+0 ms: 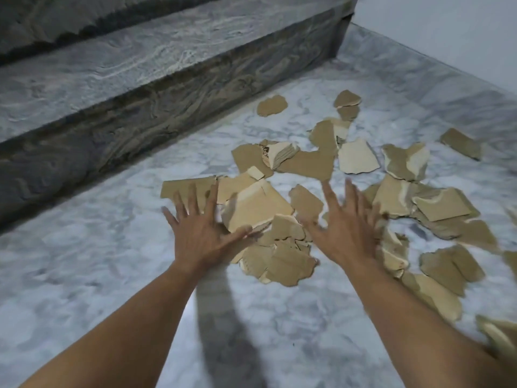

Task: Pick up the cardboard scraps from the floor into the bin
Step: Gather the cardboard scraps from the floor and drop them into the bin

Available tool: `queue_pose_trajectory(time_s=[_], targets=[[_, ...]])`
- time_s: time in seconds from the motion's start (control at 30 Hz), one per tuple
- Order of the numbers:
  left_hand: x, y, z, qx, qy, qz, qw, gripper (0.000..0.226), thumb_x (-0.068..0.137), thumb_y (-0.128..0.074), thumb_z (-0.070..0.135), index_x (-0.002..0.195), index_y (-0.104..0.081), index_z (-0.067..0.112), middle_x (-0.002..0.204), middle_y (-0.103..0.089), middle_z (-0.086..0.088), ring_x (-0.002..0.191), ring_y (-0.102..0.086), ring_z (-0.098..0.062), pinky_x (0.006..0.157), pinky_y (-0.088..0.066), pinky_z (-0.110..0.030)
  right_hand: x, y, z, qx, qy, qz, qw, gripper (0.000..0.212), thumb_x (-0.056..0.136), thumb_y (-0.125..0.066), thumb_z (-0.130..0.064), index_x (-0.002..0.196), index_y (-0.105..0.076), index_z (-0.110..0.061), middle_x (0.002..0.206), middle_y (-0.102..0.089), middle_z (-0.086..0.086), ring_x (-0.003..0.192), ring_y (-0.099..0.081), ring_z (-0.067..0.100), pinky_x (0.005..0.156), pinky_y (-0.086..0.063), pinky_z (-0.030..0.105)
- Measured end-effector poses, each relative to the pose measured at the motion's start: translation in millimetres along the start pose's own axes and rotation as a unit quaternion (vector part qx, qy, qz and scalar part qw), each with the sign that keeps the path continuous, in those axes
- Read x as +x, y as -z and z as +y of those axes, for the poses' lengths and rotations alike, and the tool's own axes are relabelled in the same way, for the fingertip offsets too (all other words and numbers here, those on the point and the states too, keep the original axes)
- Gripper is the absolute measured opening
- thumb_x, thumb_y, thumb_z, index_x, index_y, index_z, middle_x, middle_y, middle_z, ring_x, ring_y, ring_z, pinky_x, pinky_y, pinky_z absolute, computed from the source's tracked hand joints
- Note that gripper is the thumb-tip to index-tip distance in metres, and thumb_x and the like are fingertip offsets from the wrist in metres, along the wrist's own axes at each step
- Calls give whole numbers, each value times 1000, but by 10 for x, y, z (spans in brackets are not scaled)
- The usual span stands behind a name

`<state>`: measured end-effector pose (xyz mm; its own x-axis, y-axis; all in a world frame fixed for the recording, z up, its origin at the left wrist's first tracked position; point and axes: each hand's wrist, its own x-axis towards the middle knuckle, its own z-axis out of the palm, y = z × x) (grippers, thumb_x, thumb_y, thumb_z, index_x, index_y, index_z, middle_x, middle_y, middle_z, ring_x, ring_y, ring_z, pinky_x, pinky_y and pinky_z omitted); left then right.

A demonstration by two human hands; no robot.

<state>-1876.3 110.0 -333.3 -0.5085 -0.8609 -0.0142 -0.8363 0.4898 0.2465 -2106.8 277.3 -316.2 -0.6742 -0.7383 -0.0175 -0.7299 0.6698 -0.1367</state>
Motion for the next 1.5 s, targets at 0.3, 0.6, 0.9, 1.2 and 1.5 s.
queue_pose_trajectory(time_s=[0.3, 0.6, 0.9, 1.2, 1.5], targets=[[136, -486, 662, -25, 22, -66, 997, 95, 76, -16, 96, 157, -5, 47, 169, 6, -8, 151, 13, -49, 113, 12, -71, 97, -415, 19, 83, -342, -36, 935, 72, 99, -15, -65, 160, -17, -28, 164, -14, 25, 151, -8, 42, 117, 0, 68], [126, -355, 624, -40, -69, -146, 986, 112, 65, -20, 104, 156, 13, 48, 168, 19, -8, 150, 24, -45, 115, 13, -70, 117, -79, 296, 146, -355, -69, 921, 93, 80, -21, -93, 158, 0, -47, 168, 18, 12, 152, 18, 42, 111, 10, 76], [219, -388, 748, -130, -68, 49, 988, 79, 94, -34, 70, 160, -19, 29, 153, -46, -6, 138, -37, -30, 110, -28, -50, 63, -177, -67, 155, -295, -71, 940, 92, 85, -30, -85, 156, -15, -29, 160, -19, 23, 147, -16, 39, 113, -15, 69], [886, -51, 680, 14, 35, -174, 984, 112, 62, -37, 102, 149, -36, 31, 153, -33, -12, 142, -27, -39, 106, -30, -59, 202, -7, -74, 227, -294, -128, 920, 146, 55, -88, -69, 159, -2, -13, 146, -24, 24, 131, -39, 45, 101, -44, 43], [811, 35, 775, -333, 122, -224, 908, 89, 69, -90, 47, 138, -43, 16, 128, -59, -3, 117, -60, -28, 100, -52, -46, 387, -83, -271, 487, -261, -74, 830, 105, 67, -94, -36, 148, -33, -9, 143, -56, 6, 129, -55, 27, 103, -48, 36]])
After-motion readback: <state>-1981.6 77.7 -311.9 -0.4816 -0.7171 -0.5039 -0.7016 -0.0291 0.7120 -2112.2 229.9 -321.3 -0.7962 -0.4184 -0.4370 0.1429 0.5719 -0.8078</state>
